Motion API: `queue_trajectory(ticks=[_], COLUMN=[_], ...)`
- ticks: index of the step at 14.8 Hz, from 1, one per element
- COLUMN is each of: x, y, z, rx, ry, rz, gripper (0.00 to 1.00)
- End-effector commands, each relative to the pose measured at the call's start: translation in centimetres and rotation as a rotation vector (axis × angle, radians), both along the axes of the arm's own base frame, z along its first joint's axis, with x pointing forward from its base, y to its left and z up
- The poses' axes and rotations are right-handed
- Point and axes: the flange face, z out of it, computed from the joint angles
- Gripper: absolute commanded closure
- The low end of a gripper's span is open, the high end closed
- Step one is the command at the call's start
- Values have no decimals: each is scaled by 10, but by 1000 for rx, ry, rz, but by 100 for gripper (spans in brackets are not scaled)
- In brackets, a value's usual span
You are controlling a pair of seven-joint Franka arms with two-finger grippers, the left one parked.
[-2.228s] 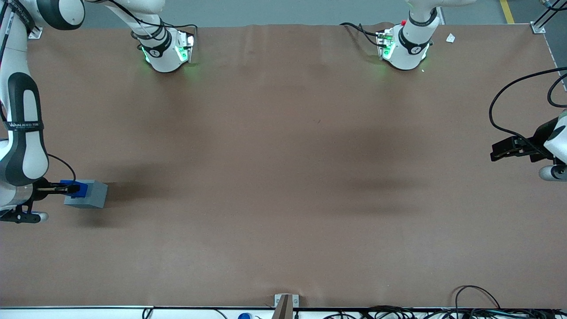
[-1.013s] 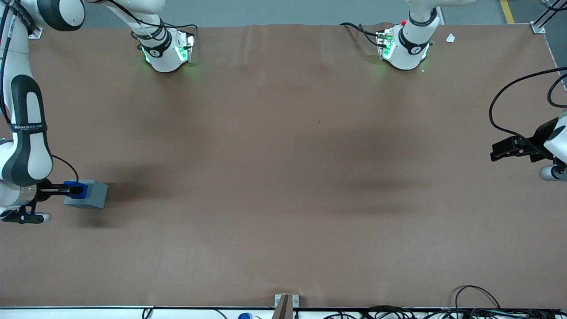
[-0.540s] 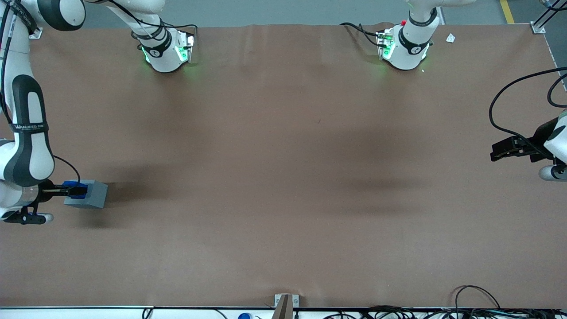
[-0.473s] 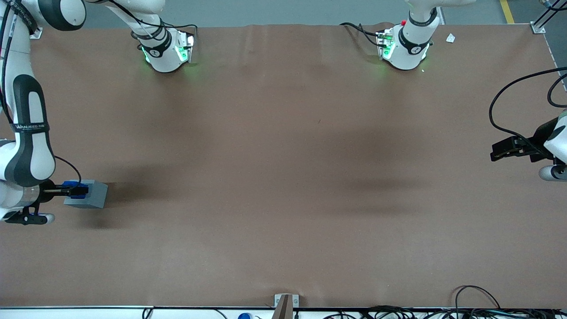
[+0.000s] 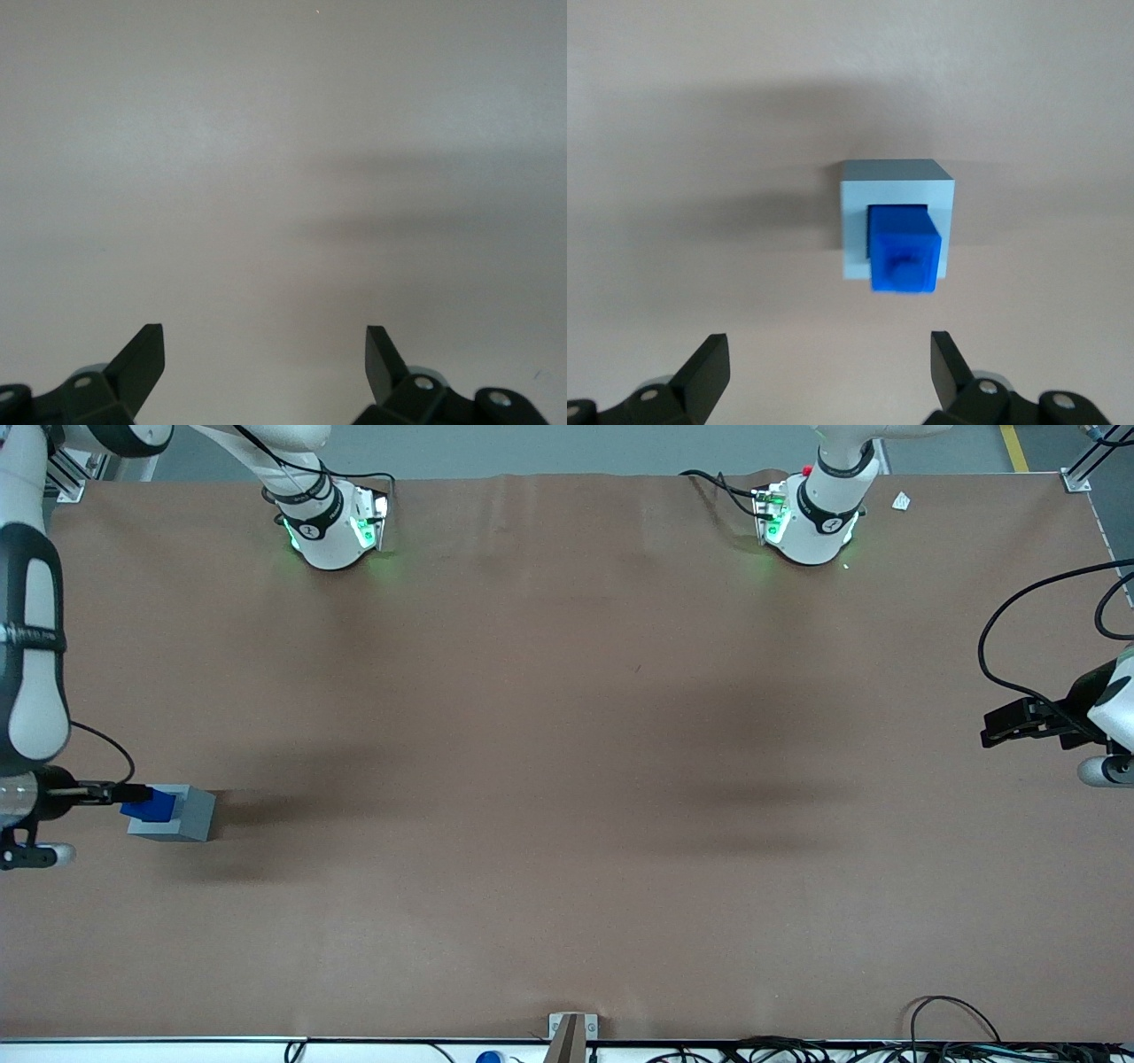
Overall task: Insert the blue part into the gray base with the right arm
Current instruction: 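Open the right gripper and release the blue block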
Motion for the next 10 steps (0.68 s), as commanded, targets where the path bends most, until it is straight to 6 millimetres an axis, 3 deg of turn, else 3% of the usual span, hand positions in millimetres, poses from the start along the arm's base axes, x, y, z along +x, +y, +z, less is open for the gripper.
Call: queue_trajectory(ticks=[1, 4, 10], x=[-18, -33, -74], y=[31, 58, 83], z=[60, 106, 182], rx=[-5, -7, 17], ry=[-32, -44, -79], rz=[32, 63, 85], gripper=[0, 0, 0])
